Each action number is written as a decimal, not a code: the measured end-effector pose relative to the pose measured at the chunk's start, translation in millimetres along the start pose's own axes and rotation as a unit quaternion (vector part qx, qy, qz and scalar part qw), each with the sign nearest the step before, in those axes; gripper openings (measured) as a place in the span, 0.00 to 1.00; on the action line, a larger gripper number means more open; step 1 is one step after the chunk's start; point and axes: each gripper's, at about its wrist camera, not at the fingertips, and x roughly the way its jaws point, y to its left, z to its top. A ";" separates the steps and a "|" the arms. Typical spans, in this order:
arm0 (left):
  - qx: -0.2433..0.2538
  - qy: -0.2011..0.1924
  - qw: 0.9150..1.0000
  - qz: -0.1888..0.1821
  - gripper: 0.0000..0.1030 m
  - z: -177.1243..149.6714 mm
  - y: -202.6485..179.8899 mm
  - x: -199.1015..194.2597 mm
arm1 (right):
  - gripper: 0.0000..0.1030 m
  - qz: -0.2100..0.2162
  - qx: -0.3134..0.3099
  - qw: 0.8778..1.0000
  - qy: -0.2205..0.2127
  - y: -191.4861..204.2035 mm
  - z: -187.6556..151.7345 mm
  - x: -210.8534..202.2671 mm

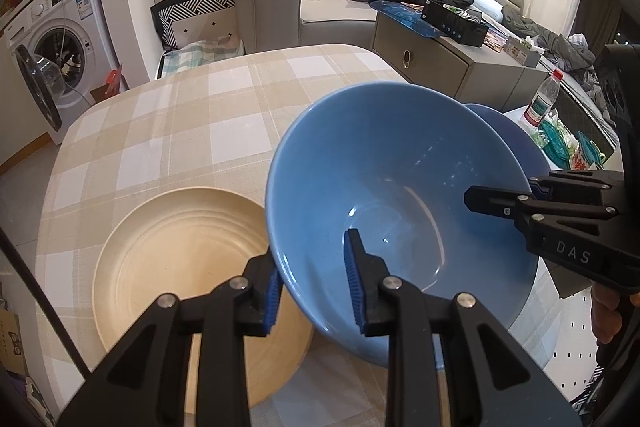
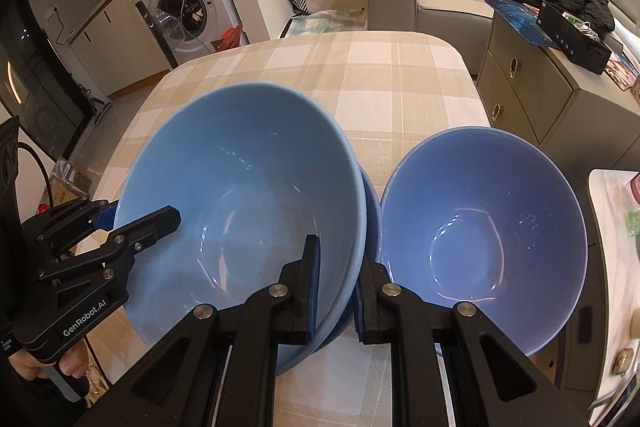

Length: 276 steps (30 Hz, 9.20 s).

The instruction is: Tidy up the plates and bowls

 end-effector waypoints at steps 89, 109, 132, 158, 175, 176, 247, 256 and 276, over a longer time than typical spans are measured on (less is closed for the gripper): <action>0.063 -0.018 0.995 -0.078 1.00 84.8 -89.1 36.1 | 0.87 -0.034 0.117 0.989 -0.081 -145.6 -23.7 -56.2; 0.124 0.031 0.989 -0.079 0.91 102.7 -140.6 90.2 | 0.87 -0.041 0.161 0.985 -0.050 -185.9 -33.6 -27.3; 0.156 0.102 0.981 -0.052 0.81 99.5 -152.9 132.1 | 0.61 -0.014 0.170 0.985 -0.007 -182.4 -43.1 2.5; 0.143 0.118 0.980 -0.078 0.28 104.8 -156.5 139.5 | 0.23 -0.023 0.191 0.981 -0.015 -181.4 -47.2 -2.1; 0.138 0.132 0.977 -0.100 0.25 101.8 -159.8 146.1 | 0.12 -0.031 0.203 0.979 -0.017 -188.8 -50.9 -2.5; 0.140 0.132 0.976 -0.100 0.25 101.4 -161.0 146.3 | 0.12 -0.031 0.204 0.978 -0.015 -189.6 -51.8 -1.9; 0.115 0.115 0.979 -0.123 0.14 104.3 -146.7 116.0 | 0.08 0.000 0.255 0.967 -0.011 -207.1 -29.5 -23.0; 0.106 0.080 0.983 -0.129 0.14 110.6 -142.7 81.0 | 0.08 -0.010 0.236 0.971 -0.038 -192.4 -16.4 -56.7; 0.054 0.022 0.991 -0.123 0.14 104.7 -89.3 0.0 | 0.08 -0.006 0.173 0.983 -0.062 -122.9 12.0 -104.1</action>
